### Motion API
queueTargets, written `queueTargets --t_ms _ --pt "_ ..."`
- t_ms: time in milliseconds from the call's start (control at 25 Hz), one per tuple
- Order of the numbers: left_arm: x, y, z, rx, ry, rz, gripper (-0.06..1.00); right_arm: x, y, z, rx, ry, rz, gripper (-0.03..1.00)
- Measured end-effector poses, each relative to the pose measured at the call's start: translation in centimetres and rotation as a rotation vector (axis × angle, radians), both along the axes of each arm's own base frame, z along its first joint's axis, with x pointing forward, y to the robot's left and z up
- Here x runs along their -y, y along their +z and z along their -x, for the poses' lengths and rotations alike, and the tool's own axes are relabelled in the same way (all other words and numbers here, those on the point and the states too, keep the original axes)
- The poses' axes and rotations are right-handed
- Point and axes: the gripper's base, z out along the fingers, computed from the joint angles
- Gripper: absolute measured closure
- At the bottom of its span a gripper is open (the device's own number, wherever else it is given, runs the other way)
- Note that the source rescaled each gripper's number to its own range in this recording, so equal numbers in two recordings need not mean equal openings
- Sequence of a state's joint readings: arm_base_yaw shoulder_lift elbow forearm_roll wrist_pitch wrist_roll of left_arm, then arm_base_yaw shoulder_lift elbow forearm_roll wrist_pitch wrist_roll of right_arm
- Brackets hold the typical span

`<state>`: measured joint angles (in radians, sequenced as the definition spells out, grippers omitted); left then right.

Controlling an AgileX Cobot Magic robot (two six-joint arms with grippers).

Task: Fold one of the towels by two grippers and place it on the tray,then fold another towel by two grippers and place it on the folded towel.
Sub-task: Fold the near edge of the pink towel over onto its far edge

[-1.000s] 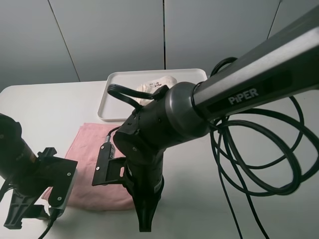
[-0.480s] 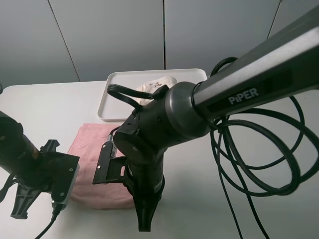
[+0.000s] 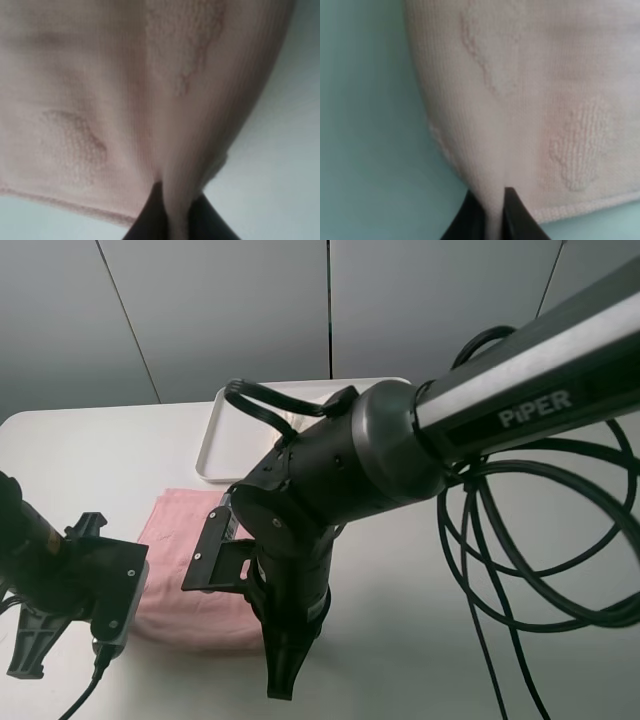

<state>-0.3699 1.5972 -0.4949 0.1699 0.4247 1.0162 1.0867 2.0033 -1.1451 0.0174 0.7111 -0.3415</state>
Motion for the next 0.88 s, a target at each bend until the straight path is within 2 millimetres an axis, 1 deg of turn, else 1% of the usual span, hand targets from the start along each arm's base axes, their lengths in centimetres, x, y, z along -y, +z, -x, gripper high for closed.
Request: queueTargets --t_ms 240,320,400,520,600,760,880 --pt "0.0 2.2 0.0 0.110 0.112 0.069 0.94 0.5 4.0 0.2 0.026 -0.071 -0.068 0.96" --pt "0.1 3.2 -0.1 0.170 0.155 0.110 0.94 0.8 5.2 -0.1 0.035 -0.115 -0.098 0.96" --pt "0.2 4.2 -0.3 0.235 0.205 0.164 0.94 1.3 6.2 -0.7 0.044 -0.182 -0.125 0.96" --pt "0.5 5.2 -0.7 0.313 0.296 0.250 0.94 2.2 6.7 -2.0 0.043 -0.293 -0.141 0.96" --pt "0.6 5.4 -0.8 0.327 0.358 0.287 0.94 2.8 6.7 -2.9 0.037 -0.361 -0.143 0.96" --pt "0.8 5.8 -1.3 0.353 0.455 0.354 0.94 3.4 6.8 -3.8 0.026 -0.433 -0.154 0.96" --pt "0.9 5.8 -1.5 0.362 0.487 0.381 0.94 3.6 6.8 -4.4 0.031 -0.479 -0.179 0.96"
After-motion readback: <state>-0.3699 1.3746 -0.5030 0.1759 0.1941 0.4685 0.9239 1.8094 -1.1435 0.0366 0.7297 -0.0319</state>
